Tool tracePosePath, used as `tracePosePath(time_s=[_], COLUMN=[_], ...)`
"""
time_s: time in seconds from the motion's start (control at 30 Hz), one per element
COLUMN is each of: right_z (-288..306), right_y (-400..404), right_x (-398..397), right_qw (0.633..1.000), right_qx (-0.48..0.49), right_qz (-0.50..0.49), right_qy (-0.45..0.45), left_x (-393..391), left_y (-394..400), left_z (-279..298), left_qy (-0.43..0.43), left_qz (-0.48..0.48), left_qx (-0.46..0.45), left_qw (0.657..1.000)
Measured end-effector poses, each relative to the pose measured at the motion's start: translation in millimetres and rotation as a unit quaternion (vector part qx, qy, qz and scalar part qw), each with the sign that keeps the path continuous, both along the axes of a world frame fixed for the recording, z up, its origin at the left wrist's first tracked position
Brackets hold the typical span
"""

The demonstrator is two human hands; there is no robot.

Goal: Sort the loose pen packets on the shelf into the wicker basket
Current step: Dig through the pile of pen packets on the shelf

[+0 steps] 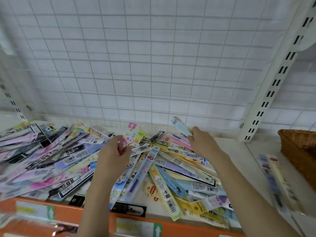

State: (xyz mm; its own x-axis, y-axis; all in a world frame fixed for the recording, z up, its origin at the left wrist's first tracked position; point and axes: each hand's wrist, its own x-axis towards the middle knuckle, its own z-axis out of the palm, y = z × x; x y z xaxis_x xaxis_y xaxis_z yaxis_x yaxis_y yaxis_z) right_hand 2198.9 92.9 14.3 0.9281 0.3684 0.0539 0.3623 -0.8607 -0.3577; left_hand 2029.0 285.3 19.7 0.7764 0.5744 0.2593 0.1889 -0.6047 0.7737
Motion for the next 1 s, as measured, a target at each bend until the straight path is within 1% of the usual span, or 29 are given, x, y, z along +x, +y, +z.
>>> tracePosePath(time_s=[0.07,0.23,0.33,0.43,0.53,0.67,0.77,1.0], right_z=[-0.5,-1.0,-4.8,-9.4,-12.9,-12.6,-10.0,-9.4], right_y=[1.7,-8.2,-15.3,-18.9,-22.5,-31.0,-36.1,-35.3], right_x=[-0.6,-2.3,-3.7,-5.9,-8.4,-12.1,-15.5,-25.2], right_qw=[1.000,0.999,0.999,0.999,0.998,0.998,0.998,0.997], right_qx=[-0.005,-0.007,-0.018,0.001,0.018,0.030,0.035,0.064], right_qz=[0.000,-0.036,-0.045,-0.044,-0.046,-0.054,-0.056,-0.042], right_qy=[0.010,-0.018,-0.001,0.013,0.030,0.029,0.025,0.017], left_x=[-2.9,-2.6,2.5,9.4,13.8,16.7,17.5,19.7], left_y=[1.5,4.5,7.8,6.0,2.0,0.6,-0.9,-12.3], left_z=[-1.6,-4.9,-10.3,-15.0,-19.5,-16.8,-9.7,3.9], left_qy=[0.020,0.076,0.118,0.165,0.184,0.178,0.155,0.046], left_qz=[0.006,0.020,0.025,0.023,0.038,0.052,0.050,0.022], left_qx=[0.006,0.047,0.055,0.066,0.088,0.100,0.103,0.096], left_qw=[1.000,0.996,0.991,0.984,0.978,0.978,0.981,0.994])
